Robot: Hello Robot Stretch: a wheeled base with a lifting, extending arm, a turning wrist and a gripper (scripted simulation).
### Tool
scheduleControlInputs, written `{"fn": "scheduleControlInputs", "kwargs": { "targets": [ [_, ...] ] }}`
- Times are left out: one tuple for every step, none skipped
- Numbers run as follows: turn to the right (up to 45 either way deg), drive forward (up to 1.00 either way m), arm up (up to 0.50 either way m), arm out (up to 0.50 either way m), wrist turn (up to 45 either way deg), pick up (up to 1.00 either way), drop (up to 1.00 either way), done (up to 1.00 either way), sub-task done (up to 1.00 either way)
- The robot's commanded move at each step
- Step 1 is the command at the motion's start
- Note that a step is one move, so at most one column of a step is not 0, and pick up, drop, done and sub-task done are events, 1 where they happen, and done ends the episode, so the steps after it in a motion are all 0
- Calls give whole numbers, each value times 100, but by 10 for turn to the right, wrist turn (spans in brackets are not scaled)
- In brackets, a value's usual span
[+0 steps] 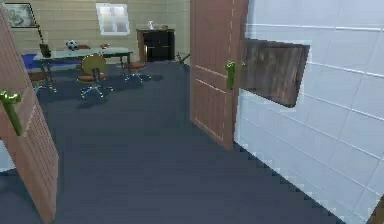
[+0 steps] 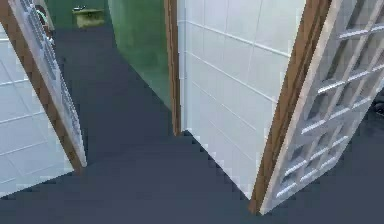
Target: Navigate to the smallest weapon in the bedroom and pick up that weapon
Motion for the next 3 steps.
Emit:
{"fn": "scheduleControlInputs", "kwargs": {
  "targets": [
    [-150,0,0,0,0,0,0,0,0],
    [0,100,0,0,0,0,0,0,0],
    [-30,0,0,0,0,0,0,0,0]
  ]
}}
